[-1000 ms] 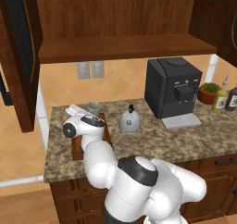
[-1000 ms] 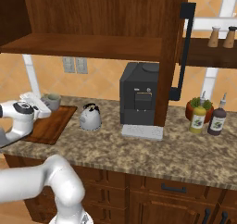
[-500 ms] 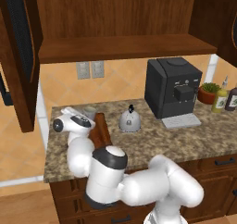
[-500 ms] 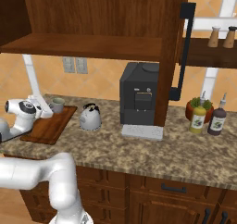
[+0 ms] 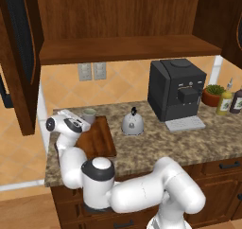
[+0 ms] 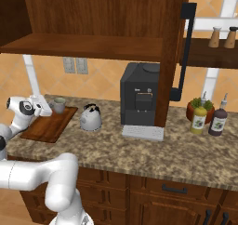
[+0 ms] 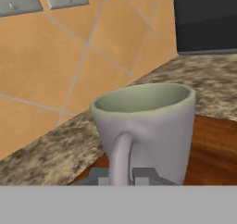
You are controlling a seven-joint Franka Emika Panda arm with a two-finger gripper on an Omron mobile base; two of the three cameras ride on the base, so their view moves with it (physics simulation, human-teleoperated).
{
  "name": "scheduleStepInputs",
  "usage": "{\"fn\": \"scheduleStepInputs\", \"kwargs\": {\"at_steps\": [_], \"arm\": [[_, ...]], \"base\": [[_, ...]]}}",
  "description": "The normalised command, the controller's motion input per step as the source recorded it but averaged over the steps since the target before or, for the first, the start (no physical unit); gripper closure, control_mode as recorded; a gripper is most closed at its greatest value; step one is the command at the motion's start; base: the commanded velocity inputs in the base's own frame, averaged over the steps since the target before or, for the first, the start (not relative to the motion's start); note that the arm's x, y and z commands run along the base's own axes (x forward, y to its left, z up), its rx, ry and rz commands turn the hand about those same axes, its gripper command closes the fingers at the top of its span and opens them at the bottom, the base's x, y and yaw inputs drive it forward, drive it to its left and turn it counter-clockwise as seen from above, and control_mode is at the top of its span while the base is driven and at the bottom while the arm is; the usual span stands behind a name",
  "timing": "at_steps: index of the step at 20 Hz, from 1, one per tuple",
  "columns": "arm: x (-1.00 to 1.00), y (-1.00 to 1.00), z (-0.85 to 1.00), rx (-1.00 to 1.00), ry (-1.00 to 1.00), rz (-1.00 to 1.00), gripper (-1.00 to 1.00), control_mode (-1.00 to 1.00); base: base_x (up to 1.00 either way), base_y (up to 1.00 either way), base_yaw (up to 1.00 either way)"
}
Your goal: Pick the kettle from the counter and place it on the tray. Then pick the mug from the cabinet and place it on the tray. Then close the cabinet doors.
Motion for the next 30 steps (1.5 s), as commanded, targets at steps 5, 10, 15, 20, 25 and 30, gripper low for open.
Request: {"fn": "scheduleStepInputs", "kwargs": {"at_steps": [5,10,15,20,25,30], "arm": [[-0.18,0.03,-0.36,0.00,0.00,0.00,1.00,-1.00],[-0.54,-0.06,-0.21,0.00,0.00,0.00,1.00,-1.00],[-0.27,-0.02,-0.21,0.00,0.04,0.00,1.00,-1.00],[0.00,0.00,-0.14,0.00,0.17,0.00,1.00,-1.00],[-0.05,0.00,-0.14,0.00,0.08,0.00,-1.00,-1.00],[-0.20,0.07,0.00,0.00,0.03,0.00,-1.00,-1.00]], "base": [[0.00,0.00,0.00],[0.00,0.00,0.00],[0.00,0.00,0.00],[0.00,0.00,0.00],[0.00,0.00,0.00],[0.00,0.00,0.00]]}}
